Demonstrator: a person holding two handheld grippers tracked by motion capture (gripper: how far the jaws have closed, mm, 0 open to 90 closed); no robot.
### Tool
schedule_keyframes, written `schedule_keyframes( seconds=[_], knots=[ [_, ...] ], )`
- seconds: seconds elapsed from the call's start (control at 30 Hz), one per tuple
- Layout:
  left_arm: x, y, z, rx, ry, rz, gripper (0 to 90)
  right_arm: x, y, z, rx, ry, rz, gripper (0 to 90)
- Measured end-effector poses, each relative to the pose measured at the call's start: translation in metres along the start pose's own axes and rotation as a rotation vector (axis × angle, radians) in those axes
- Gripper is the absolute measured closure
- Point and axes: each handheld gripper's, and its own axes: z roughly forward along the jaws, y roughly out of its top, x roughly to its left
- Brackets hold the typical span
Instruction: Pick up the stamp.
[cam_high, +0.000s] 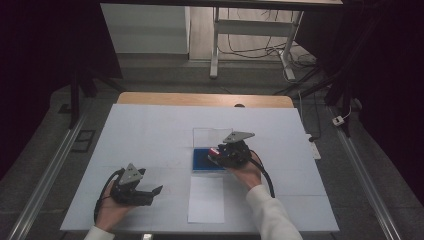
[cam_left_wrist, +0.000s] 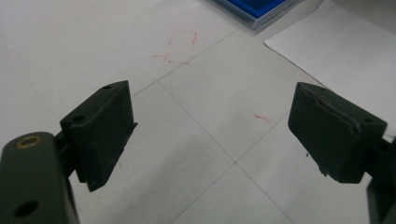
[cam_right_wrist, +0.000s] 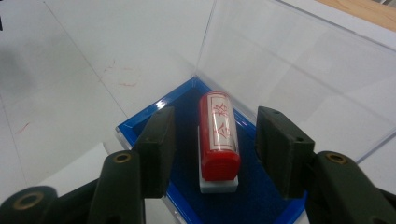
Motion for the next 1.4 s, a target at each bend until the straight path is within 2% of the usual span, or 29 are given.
schedule_keyframes(
  seconds=[0.3,0.5,0.7,1.1,1.2,1.4],
  knots=[
    [0.0009,-0.0005,-0.0003,-0.002,-0.001,0.0,14.6,-0.0001,0.0007,0.0064,0.012,-0.003,0.009,59.7],
    [0.0009,-0.0009,-0.0002,-0.002,-0.003,0.003,14.9,-0.0005,0.0013,0.008,0.021,-0.024,0.003,62.7],
    [0.0016,-0.0011,-0.001,-0.005,0.001,0.0,15.3,-0.0014,0.0016,0.0081,0.027,-0.015,0.003,68.4],
    [0.0021,-0.0015,-0.0009,-0.005,0.003,0.0,15.4,-0.0013,0.0027,0.0083,0.029,-0.015,0.001,69.9],
    [0.0027,-0.0022,-0.0012,-0.005,0.003,-0.003,15.4,-0.0025,0.0036,0.0074,0.025,0.004,0.004,70.0],
    [0.004,-0.0019,-0.001,-0.013,-0.006,-0.009,15.5,-0.0043,0.0047,0.0016,0.011,0.011,-0.004,70.0]
  ],
)
